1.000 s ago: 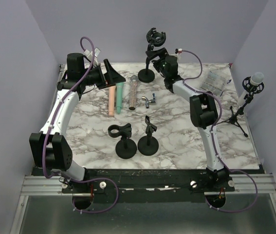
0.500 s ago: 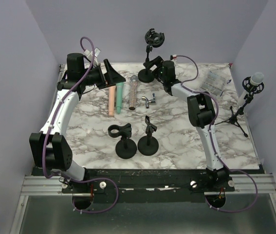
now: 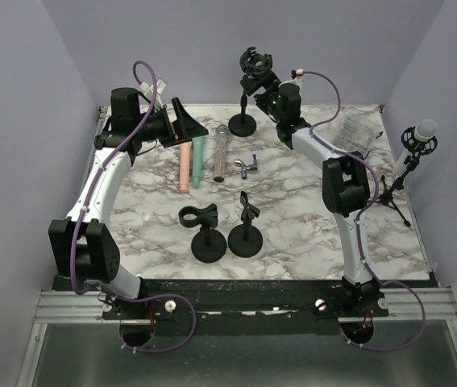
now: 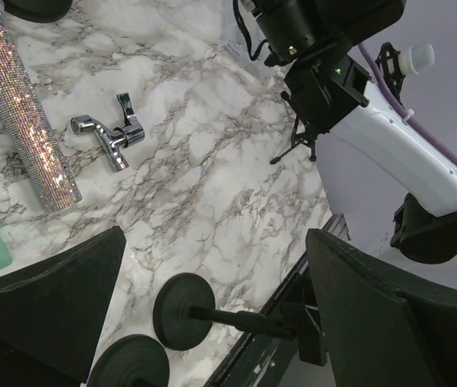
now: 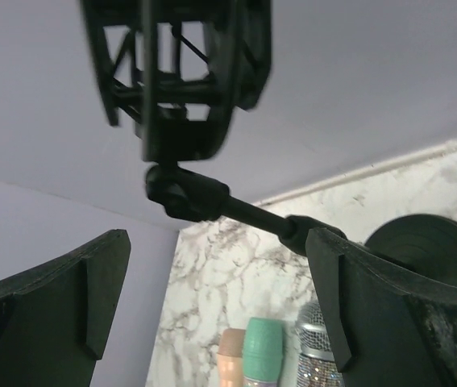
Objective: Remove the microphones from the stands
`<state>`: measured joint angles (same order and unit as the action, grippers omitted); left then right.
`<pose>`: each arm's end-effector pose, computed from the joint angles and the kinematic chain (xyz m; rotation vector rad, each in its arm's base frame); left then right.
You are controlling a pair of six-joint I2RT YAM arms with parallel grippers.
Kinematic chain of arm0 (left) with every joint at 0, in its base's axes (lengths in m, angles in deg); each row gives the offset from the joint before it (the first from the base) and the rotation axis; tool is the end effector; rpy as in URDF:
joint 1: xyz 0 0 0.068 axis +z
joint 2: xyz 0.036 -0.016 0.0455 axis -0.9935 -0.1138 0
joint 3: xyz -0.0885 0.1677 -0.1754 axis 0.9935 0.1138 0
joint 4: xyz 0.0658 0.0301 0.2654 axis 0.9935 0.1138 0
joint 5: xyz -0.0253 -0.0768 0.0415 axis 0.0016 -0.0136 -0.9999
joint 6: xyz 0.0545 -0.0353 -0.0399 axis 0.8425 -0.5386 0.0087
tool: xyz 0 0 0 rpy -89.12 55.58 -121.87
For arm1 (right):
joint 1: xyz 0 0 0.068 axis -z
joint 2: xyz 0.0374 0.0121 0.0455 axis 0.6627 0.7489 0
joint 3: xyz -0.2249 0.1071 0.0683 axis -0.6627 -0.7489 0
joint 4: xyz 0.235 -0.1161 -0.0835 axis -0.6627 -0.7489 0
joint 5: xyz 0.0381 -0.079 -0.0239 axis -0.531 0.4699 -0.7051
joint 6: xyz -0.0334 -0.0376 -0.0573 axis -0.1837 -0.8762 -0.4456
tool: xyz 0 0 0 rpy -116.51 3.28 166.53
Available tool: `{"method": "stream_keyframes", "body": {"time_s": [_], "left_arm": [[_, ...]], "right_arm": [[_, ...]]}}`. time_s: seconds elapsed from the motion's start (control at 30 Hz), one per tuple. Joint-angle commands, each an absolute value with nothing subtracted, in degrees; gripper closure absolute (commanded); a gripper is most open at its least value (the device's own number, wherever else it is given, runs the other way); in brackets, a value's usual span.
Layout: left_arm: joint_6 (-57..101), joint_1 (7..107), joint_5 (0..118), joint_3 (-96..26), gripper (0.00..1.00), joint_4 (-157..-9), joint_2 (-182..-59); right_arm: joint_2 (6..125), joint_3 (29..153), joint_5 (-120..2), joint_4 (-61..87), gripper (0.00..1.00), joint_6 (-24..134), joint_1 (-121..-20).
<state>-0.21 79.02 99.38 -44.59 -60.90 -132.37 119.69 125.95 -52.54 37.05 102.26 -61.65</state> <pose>0.3738 -0.0775 0.3436 0.0333 2.0905 -1.2698 0.5599 0.2070 0.2278 0.4744 1.6333 1.0096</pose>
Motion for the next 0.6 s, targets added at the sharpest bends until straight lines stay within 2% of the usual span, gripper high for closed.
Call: {"method": "stream_keyframes", "body": {"time_s": [0.0, 0.27, 0.57], "left_arm": [[-0.65, 79.40, 100.96, -44.18, 0.02, -62.42, -131.71], [-0.74, 79.41, 101.23, -44.10, 0.01, -62.63, -131.63], [-1.00, 79.42, 101.45, -44.02, 0.02, -62.91, -131.81]], "right_arm": [[118.69, 128.34, -49.18, 37.95, 0.00, 103.40, -61.00], [125.20, 138.03, -48.54, 33.39, 0.00, 106.20, -60.76], [128.34, 139.13, -46.08, 31.65, 0.01, 107.62, -60.45]]}}
